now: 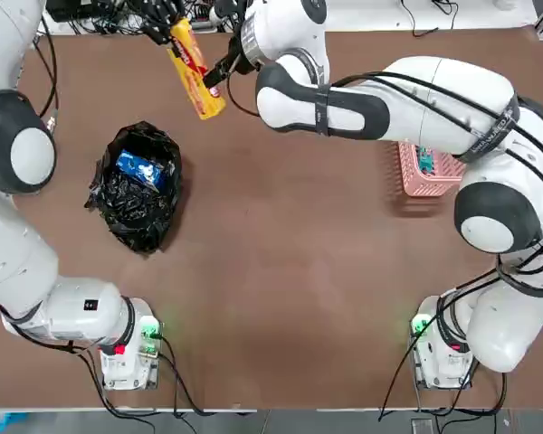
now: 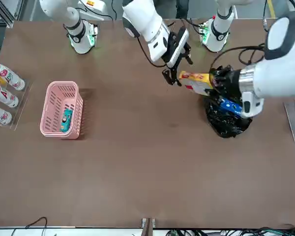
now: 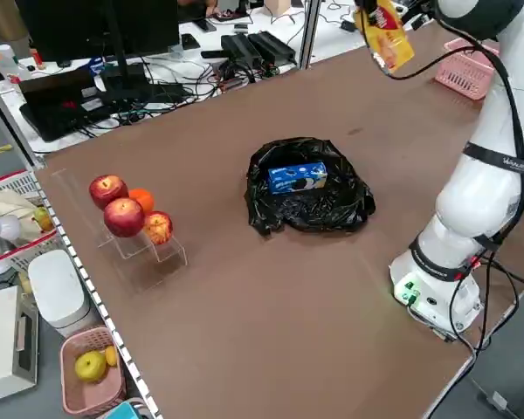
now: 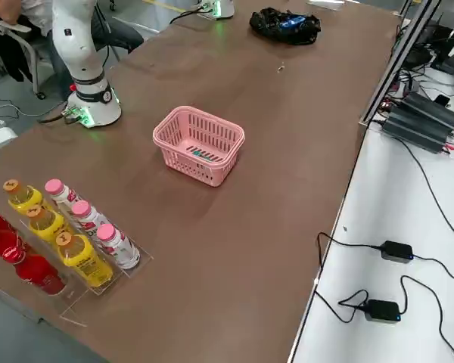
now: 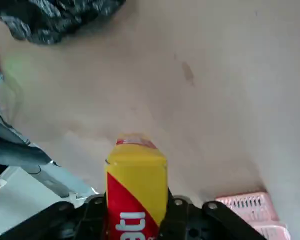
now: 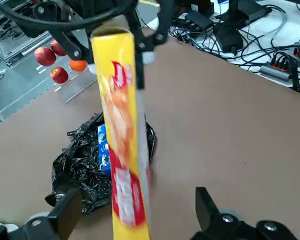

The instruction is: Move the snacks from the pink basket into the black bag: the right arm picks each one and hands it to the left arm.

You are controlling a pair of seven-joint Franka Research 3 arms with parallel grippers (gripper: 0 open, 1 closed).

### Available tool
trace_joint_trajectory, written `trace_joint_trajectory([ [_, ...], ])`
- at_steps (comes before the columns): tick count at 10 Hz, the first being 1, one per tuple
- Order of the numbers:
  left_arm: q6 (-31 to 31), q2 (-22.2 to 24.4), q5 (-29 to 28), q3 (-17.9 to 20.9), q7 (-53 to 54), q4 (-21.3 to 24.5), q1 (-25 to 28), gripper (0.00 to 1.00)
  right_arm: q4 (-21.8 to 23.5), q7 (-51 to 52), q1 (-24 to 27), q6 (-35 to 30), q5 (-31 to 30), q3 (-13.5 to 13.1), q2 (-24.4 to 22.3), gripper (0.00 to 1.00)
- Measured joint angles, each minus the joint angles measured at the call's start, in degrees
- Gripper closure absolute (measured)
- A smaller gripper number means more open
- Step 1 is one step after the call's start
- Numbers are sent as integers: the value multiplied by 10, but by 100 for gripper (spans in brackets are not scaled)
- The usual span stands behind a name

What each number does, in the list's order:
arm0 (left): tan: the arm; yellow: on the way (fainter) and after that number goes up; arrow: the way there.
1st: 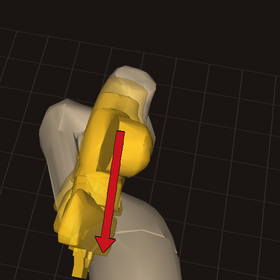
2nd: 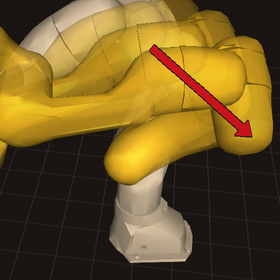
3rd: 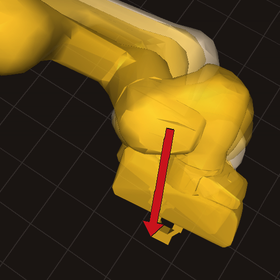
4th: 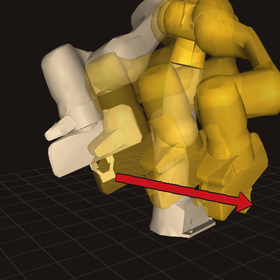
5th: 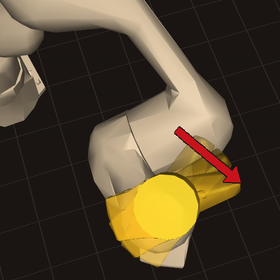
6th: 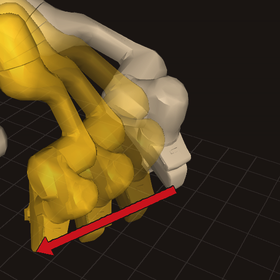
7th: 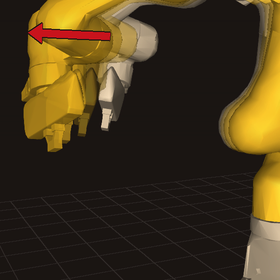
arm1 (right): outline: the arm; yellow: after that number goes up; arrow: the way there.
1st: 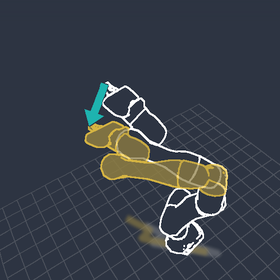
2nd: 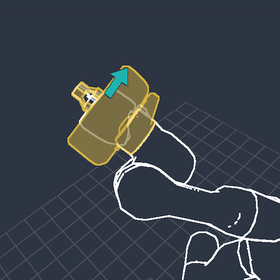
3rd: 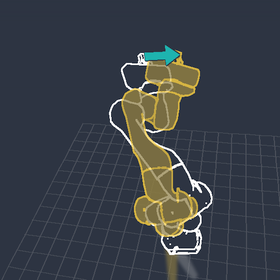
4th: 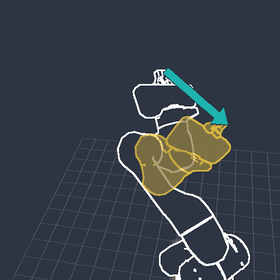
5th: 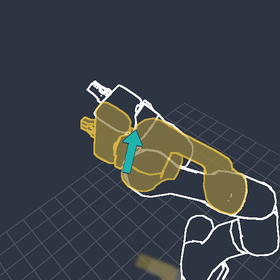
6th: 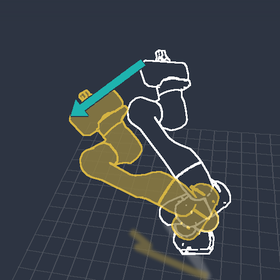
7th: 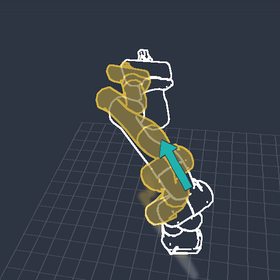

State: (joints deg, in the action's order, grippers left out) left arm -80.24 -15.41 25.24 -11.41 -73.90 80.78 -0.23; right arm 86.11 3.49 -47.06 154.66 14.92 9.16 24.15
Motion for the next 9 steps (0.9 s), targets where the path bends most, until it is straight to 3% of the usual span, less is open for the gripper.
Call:
trace_joint_trajectory([
  [3, 2, -13, -34, 1, 57, 8, 66, 67, 20, -14, 25, -18, 0, -6, -7, 0],
  [7, 5, -17, -106, 3, 164, 80, 122, 67, 58, -30, 150, -217, 0, -10, -89, 0],
  [9, 5, -18, -112, 3, 177, 111, 166, 67, 87, -29, 198, -250, -5, -11, -114, 0],
])
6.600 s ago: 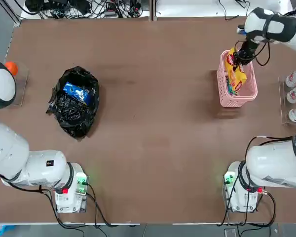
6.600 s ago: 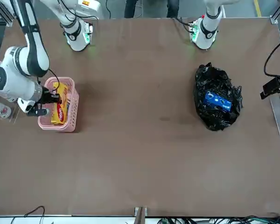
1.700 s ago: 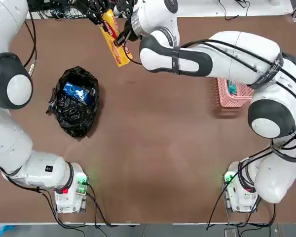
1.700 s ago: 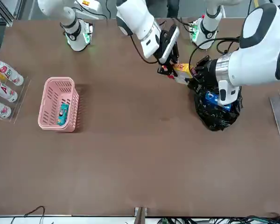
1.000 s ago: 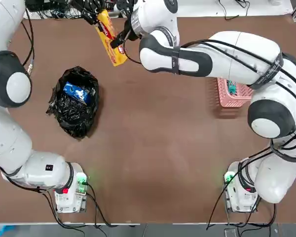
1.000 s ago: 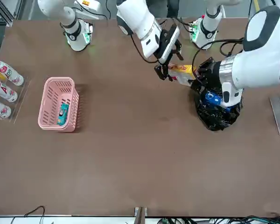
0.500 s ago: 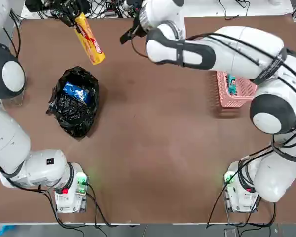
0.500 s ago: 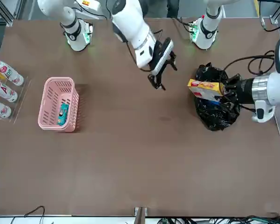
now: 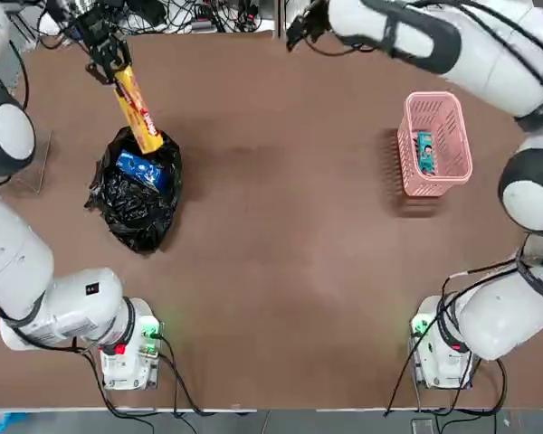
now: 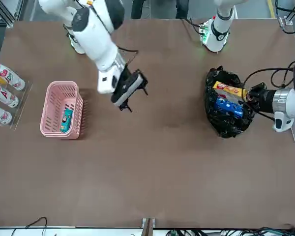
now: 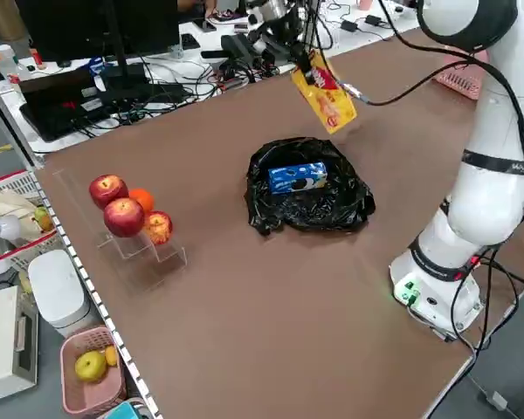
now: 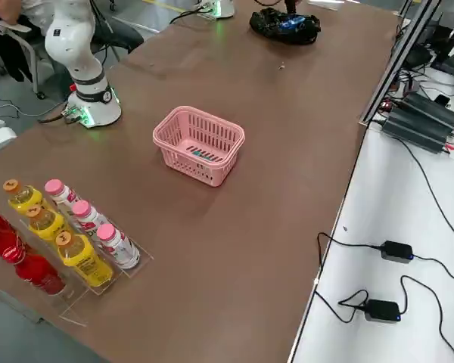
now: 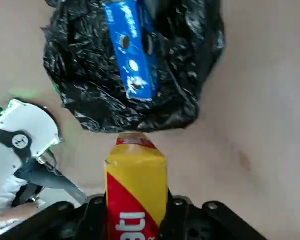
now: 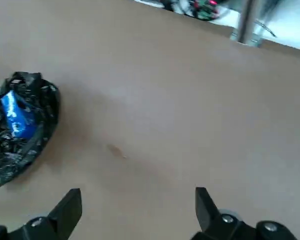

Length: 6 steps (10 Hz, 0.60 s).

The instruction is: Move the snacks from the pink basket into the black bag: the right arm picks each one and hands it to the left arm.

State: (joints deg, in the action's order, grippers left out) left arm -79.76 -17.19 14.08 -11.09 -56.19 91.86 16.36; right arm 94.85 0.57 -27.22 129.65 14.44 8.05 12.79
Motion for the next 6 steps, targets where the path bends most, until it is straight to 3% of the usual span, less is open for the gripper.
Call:
trace_joint_trajectory([
  [4, -27, 2, 48, 0, -12, 47, 124, 67, 126, 5, 110, -10, -59, -3, -56, 0],
  [6, -30, 7, 64, 0, -44, 73, 153, 67, 181, 52, 178, -12, -68, -4, -81, 0],
])
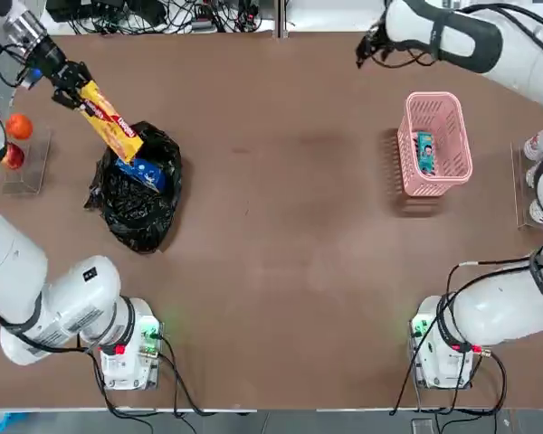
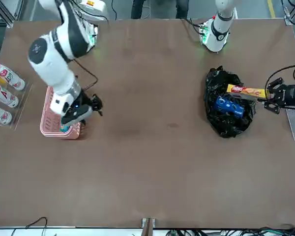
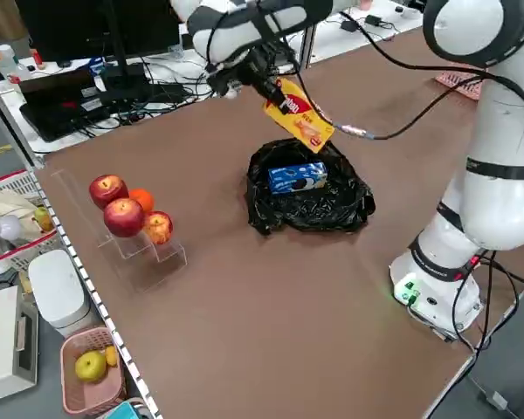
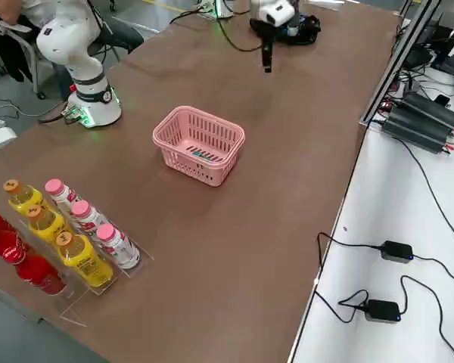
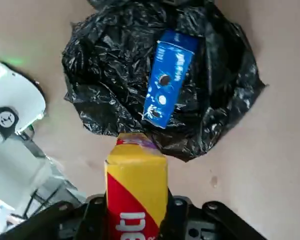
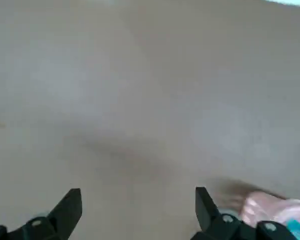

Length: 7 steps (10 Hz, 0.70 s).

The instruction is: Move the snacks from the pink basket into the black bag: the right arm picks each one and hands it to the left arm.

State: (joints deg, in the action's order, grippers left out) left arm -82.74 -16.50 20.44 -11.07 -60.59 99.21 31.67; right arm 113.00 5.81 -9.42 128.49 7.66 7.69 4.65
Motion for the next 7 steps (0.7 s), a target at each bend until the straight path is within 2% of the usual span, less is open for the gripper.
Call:
trace_joint_trajectory([
  [2, -7, 0, 19, -3, -25, 28, -2, 67, 30, 68, 68, 0, 0, 0, -9, 0],
  [5, -60, 0, 53, -4, -29, 98, 8, 67, 68, 86, 127, 10, -9, 0, -22, 0],
  [7, -75, 3, 57, -4, -23, 117, 21, 67, 110, 98, 162, 65, -12, 0, -29, 0],
])
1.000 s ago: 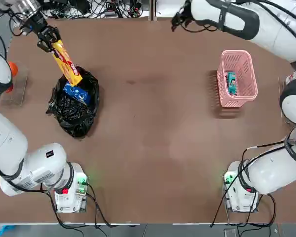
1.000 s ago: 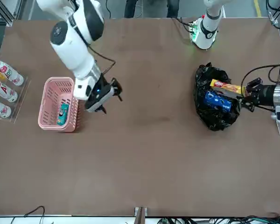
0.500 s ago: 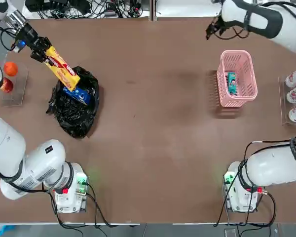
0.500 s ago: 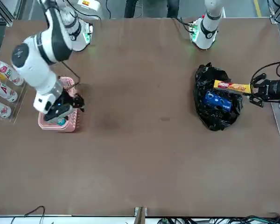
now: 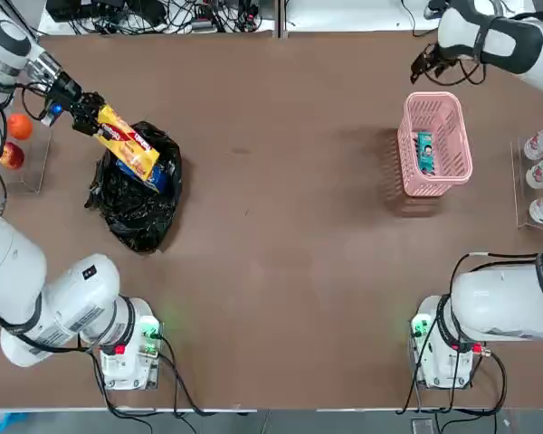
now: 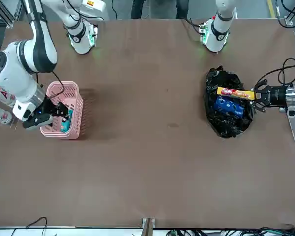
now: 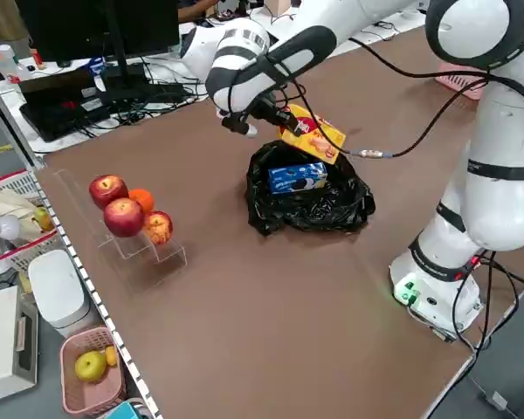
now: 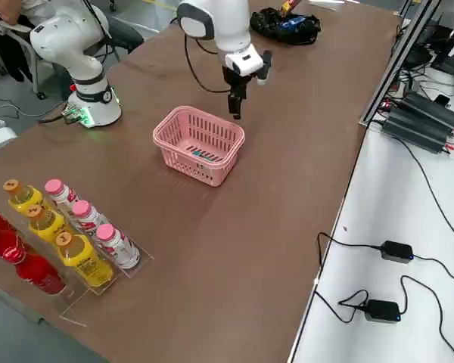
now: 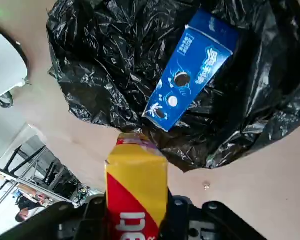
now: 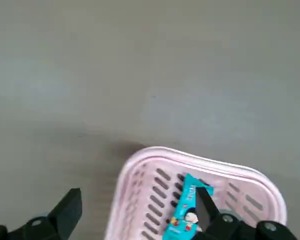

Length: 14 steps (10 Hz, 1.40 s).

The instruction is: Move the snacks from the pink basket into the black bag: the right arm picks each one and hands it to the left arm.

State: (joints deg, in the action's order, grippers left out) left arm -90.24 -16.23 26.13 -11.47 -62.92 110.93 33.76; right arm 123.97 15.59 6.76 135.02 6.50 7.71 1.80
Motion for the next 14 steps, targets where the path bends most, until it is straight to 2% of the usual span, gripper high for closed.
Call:
trace_joint_trajectory([
  [3, -26, 12, 6, -4, 24, 16, 0, 67, 52, 9, 25, 49, 0, 0, -1, 0],
  [6, -88, 12, 19, -23, 37, 67, -1, 67, 106, 9, 33, 107, 0, 0, -5, 0],
  [8, -91, 17, 22, -25, 49, 77, 3, 62, 121, 9, 46, 108, 0, 0, -10, 0],
  [9, -91, 22, 22, -25, 51, 78, 12, 55, 128, 9, 54, 109, 0, 0, -11, 0],
  [11, -86, 38, 22, -25, 54, 78, 26, 25, 137, -9, 58, 111, 0, 1, -12, 0],
  [13, -81, 53, 22, -25, 54, 78, 25, 0, 138, -43, 55, 111, 0, 8, -12, 0],
  [14, -81, 59, 23, -26, 54, 77, 25, 0, 140, -51, 53, 111, 0, 11, -12, 0],
])
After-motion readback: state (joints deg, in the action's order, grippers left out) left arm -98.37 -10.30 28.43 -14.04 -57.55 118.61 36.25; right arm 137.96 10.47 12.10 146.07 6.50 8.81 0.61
